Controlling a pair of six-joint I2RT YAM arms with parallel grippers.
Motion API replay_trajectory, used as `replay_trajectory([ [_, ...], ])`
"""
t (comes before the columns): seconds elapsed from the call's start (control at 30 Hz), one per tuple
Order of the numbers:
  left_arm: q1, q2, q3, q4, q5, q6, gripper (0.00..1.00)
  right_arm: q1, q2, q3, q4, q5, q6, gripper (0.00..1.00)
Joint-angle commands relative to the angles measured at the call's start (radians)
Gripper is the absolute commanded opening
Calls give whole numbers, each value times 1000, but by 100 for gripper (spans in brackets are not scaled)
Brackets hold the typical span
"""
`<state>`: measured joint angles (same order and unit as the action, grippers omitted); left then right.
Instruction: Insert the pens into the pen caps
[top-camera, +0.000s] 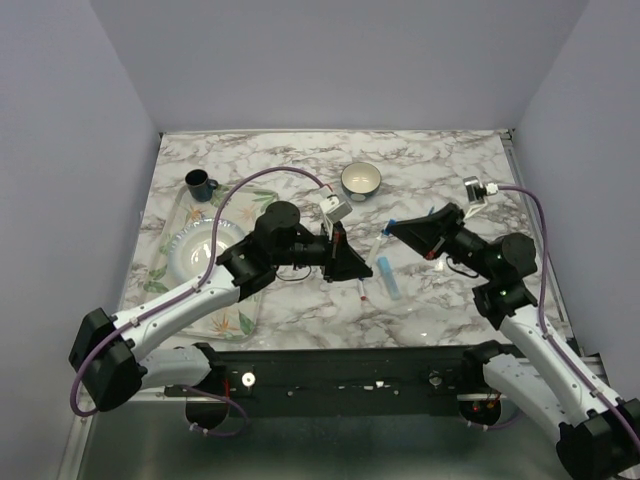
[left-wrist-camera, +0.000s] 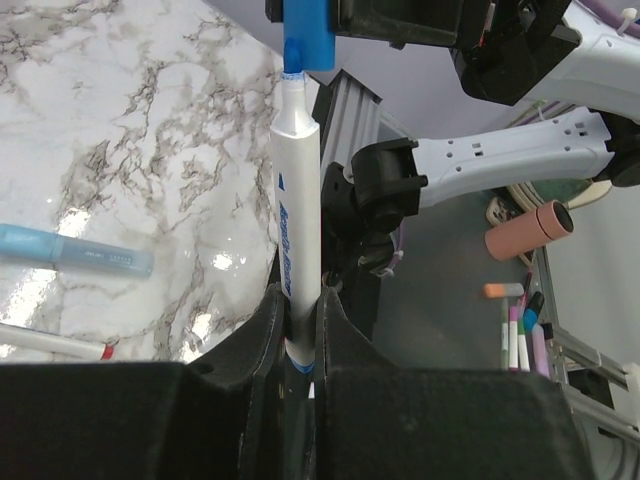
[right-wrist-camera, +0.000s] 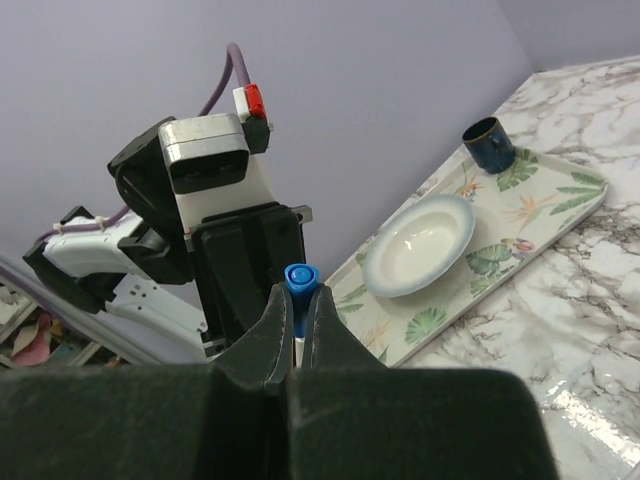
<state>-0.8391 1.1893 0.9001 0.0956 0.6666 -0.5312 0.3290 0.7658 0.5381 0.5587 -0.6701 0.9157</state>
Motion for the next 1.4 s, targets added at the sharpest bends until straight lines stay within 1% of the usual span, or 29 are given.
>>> replay_trajectory([
  [0.0,2,-39,-9,27,36,-1,0,22,12,57,55,26,-27,1],
  [0.17,2,-56,-9,21,30,5,0,24,18,123,-41,37,-72,1],
  [0.27,2,-63,-10,18,27,5,0,24,20,143,-65,38,-92,1],
  [0.5,2,-73,-10,6,10,14,0,30,3,105,-63,44,-92,1],
  [1.0,2,-69,-9,-3,-4,22,0,68,35,97,-80,49,-101,1],
  [1.37,2,-83,-9,-20,-41,39,0,117,4,59,-189,70,-159,1],
])
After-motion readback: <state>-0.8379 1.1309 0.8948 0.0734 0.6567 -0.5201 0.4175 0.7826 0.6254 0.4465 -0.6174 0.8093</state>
